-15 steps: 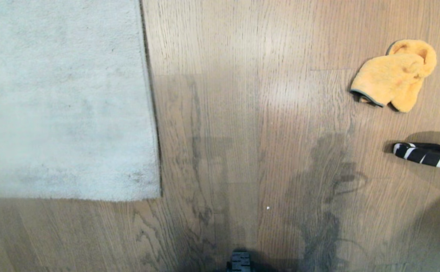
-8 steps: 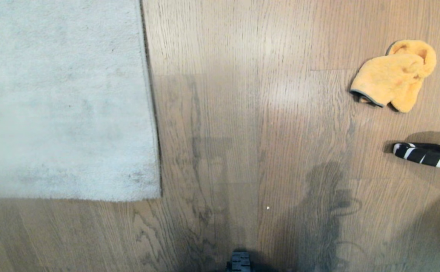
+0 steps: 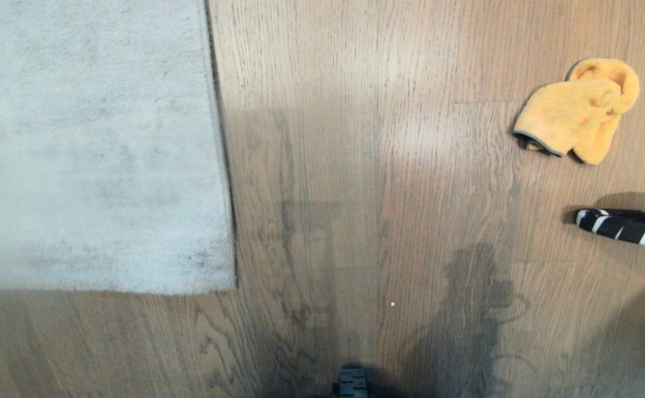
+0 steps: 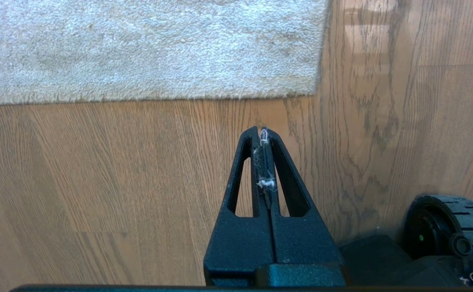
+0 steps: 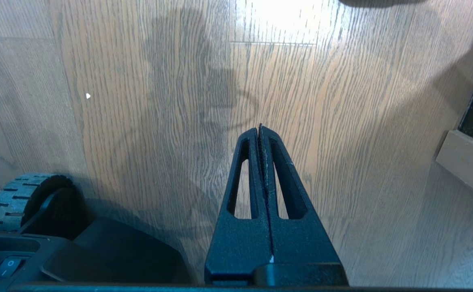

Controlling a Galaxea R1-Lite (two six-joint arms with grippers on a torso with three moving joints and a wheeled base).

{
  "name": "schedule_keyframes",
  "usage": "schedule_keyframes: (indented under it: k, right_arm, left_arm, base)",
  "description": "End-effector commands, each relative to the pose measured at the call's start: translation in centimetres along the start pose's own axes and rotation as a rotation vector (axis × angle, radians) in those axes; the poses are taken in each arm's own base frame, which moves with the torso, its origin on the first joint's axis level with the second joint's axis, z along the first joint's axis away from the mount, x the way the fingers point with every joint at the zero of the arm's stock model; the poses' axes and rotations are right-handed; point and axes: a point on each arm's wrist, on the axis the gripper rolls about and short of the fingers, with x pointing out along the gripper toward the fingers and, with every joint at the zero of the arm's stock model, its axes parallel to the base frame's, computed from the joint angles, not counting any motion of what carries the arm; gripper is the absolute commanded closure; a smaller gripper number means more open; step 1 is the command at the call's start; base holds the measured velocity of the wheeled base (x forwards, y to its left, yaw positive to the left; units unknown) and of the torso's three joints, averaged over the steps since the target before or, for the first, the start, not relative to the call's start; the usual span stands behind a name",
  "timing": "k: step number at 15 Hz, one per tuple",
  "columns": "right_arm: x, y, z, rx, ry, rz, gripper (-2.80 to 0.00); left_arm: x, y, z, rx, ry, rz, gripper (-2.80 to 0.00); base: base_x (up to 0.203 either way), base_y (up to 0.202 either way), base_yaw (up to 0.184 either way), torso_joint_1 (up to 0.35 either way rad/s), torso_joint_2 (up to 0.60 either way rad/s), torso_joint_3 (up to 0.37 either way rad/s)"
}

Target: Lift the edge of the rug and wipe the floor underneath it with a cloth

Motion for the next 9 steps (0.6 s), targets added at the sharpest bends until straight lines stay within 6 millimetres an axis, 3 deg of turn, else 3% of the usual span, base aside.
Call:
schedule_keyframes:
  k: [1, 9]
  right_arm:
    - [-0.06, 0.00, -0.01, -0.001, -0.008, 0.000, 0.00]
    - [-0.06, 0.00, -0.01, 0.000, -0.008, 0.000, 0.00]
  left_arm:
    - [0.00, 0.00, 0.00, 0.000, 0.000, 0.000, 0.00]
    - [0.00, 0.00, 0.00, 0.000, 0.000, 0.000, 0.00]
  base:
    - [0.000, 0.000, 0.000, 0.000, 0.00, 0.000]
    - [0.000, 0.000, 0.000, 0.000, 0.00, 0.000]
